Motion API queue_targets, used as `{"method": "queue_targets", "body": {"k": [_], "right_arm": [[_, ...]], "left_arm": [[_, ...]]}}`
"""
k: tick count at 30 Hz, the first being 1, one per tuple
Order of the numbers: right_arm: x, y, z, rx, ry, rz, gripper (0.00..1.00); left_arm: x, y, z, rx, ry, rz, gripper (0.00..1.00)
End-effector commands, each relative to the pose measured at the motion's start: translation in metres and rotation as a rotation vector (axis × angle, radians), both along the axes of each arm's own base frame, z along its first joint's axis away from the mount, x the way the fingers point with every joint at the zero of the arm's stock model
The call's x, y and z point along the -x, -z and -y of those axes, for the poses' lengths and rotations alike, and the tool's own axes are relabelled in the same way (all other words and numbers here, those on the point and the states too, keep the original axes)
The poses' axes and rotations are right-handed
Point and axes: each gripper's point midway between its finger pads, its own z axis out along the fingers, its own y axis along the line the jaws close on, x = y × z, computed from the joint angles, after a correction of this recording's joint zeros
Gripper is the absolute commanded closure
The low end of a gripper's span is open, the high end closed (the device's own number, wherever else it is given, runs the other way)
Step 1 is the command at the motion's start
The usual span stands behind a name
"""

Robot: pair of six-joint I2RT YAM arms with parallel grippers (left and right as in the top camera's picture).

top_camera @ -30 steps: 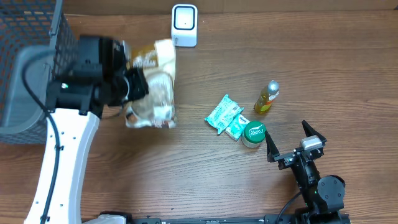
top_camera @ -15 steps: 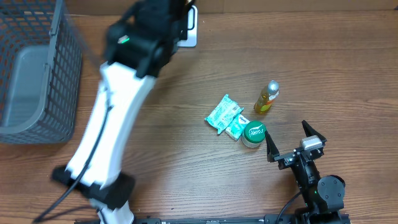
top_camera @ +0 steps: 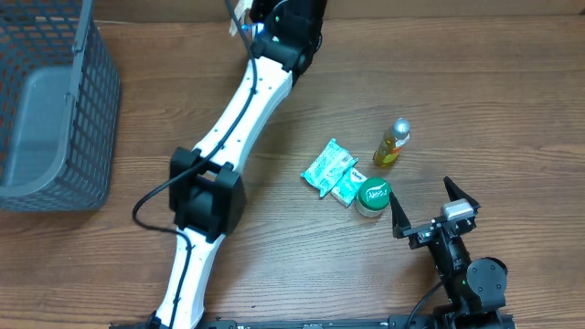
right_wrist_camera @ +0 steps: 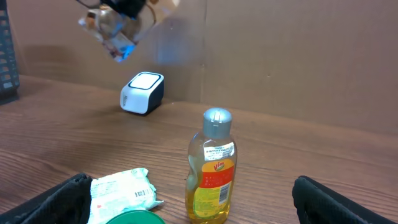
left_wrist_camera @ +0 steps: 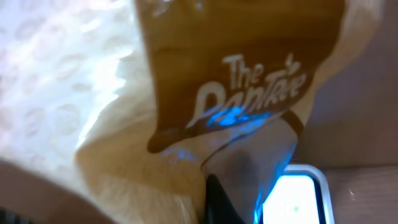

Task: Scan the item barcode
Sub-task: 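Lift the snack bag up to the white scanner with the left gripper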

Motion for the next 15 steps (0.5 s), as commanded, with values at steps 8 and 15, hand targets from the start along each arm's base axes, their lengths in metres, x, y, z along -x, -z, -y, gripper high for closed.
{"method": "queue_targets", "body": {"k": [8,15], "right_arm": [[0.0,0.002,0.002,-0.002,0.009,0.002,0.0],[0.0,0.002,0.002,-0.002,0.009,0.002,0.0]], "left_arm": [[-0.038,0.038,0.033,-0.336,0.112,0.047,0.96],[-0.046,0.083,0.039,-0.34,0.157,-0.004,0.96]]}}
